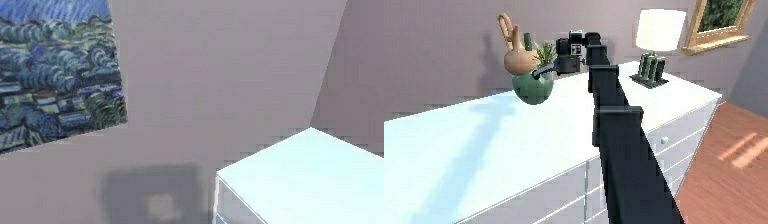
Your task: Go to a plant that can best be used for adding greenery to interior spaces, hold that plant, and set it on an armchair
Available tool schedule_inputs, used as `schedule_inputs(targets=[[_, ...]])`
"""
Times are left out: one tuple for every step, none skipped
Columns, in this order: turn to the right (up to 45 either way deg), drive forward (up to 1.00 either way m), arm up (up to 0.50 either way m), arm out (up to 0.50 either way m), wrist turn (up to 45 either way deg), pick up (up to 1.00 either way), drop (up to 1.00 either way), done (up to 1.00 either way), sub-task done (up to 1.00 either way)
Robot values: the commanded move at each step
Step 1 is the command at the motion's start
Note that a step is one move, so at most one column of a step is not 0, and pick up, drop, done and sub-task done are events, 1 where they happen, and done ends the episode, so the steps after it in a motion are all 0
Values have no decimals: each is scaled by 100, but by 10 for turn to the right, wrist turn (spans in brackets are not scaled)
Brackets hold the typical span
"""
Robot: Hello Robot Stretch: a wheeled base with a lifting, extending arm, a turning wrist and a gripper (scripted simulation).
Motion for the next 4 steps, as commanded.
schedule_inputs(targets=[[0,0,0,0,-450,0,0,0,0],[0,0,0,0,-450,0,0,0,0],[0,0,0,0,-150,0,0,0,0],[0,0,0,-48,0,0,0,0,0]])
